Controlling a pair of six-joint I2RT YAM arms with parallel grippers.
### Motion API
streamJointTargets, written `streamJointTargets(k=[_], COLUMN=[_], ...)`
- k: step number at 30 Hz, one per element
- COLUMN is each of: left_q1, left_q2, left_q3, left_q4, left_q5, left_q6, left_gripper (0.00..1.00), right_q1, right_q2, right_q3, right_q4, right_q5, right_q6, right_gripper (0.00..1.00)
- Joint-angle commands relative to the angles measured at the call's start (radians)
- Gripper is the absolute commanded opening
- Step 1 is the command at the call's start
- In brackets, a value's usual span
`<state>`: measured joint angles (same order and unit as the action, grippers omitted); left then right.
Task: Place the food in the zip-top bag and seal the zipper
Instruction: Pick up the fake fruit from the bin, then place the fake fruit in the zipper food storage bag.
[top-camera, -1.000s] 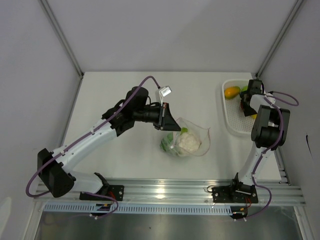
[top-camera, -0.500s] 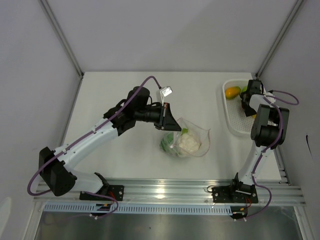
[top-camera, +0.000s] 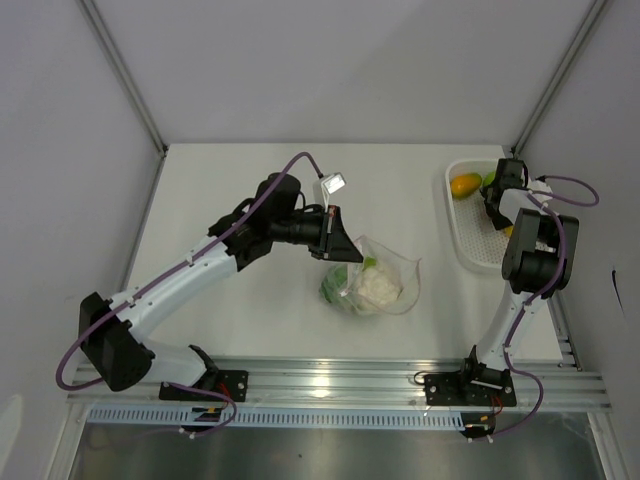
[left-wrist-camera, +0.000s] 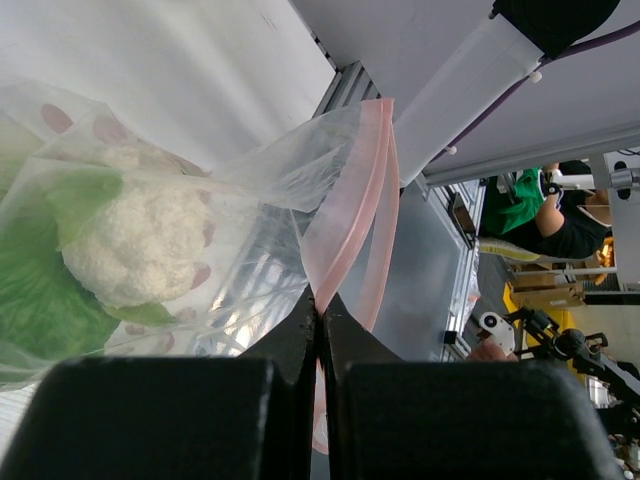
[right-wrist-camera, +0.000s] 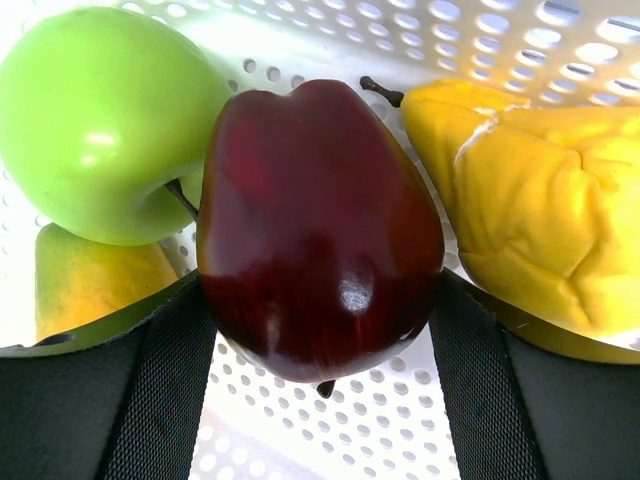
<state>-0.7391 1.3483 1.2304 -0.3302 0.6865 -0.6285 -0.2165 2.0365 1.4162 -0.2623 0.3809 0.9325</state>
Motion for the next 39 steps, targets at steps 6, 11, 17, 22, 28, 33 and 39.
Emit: streamJointTargets(k=[6,11,17,22,28,33,39], left_q1=[0.007,0.007,0.006,0.006,0.006,0.006,0.006], left_q2=[0.002,0.009,0.025,0.037,0.045,0.055,0.061], left_q3=[0.03,0.023,0.037,0.044,0.066,0.089,0.103], left_q4=[0.031,0.046,0.036,0.016,-0.007,-0.043,-0.05], left_q5=[0.013,0.019,0.027,0.03,0.019,-0.001,-0.019], left_q6=[-0.01,-0.022,-0.022,-0.022,-0.023,-0.011,-0.02], left_gripper=[0.01,0.01,0.01,0.01,0.01,0.0,0.01], right_q1=[-0.007,0.011,0.051,0.104,0.247,0.325,0.616], right_q2=[-0.018,-0.081,-0.261,-0.502,-0.781,-1.005,-1.167], right_q3=[-0.016,-0.089,-0.198,-0.272,-0.322,-0.326,-0.24], right_q4=[0.063,0.09,0.083,0.016,-0.149,-0.317,-0.467], right_q5=[-0.009,-0.049,-0.103,-0.141,-0.266,-0.53,-0.545], right_q6=[-0.054,-0.066,-0.101,-0.161,-0.273,-0.291,-0.302], right_gripper=[0.32,0.13,0.04,0.04,0.05,0.04,0.05])
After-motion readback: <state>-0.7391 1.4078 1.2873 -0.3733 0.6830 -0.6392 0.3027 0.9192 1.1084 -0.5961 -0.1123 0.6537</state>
